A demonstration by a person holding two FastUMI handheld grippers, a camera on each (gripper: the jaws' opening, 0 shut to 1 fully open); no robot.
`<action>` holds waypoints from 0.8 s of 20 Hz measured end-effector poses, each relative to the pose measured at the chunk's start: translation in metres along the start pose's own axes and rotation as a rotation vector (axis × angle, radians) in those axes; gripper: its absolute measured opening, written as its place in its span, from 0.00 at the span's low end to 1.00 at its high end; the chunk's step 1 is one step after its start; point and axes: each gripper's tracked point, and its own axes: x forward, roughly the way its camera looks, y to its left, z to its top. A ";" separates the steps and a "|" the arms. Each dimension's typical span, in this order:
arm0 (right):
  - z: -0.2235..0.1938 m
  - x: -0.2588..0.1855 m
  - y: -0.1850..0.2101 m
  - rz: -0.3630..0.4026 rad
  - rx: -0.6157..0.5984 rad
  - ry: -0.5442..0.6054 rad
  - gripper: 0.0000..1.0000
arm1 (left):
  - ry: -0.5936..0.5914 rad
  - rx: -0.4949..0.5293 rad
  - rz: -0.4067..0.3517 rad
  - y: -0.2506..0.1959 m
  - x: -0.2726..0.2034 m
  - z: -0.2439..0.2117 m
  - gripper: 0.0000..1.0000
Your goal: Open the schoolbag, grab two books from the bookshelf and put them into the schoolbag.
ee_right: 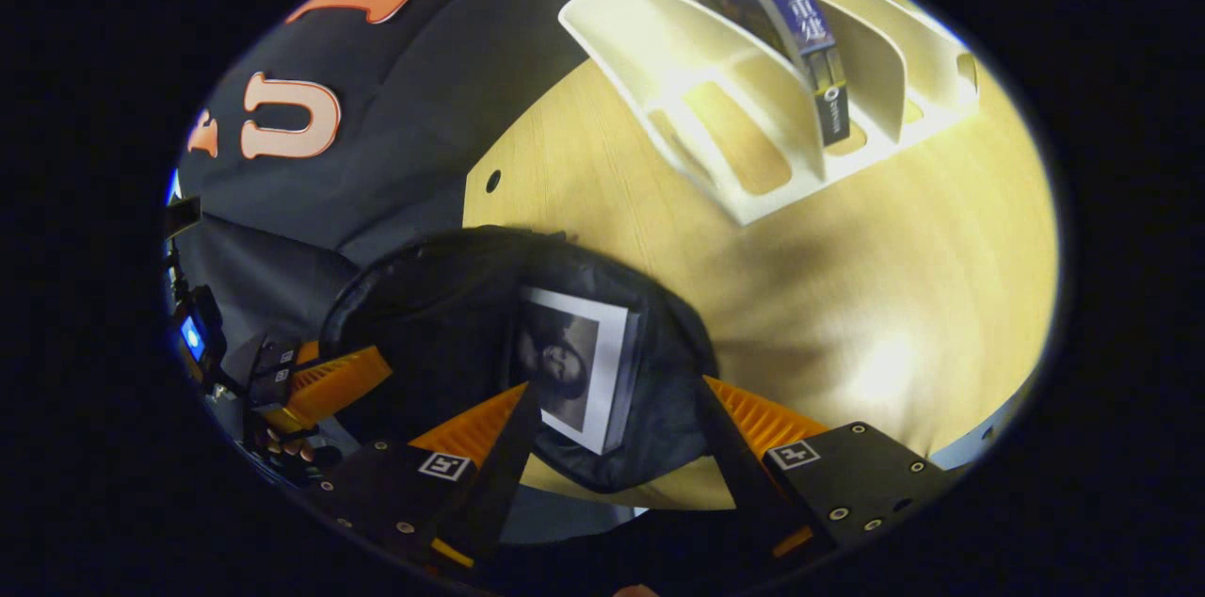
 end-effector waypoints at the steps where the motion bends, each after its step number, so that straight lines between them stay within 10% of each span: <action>1: 0.005 -0.006 -0.004 -0.005 -0.010 -0.001 0.98 | 0.001 -0.003 0.009 0.000 0.000 -0.001 0.05; 16: 0.105 -0.096 -0.032 -0.175 -0.314 0.034 0.99 | 0.010 -0.094 0.044 -0.005 0.010 -0.004 0.05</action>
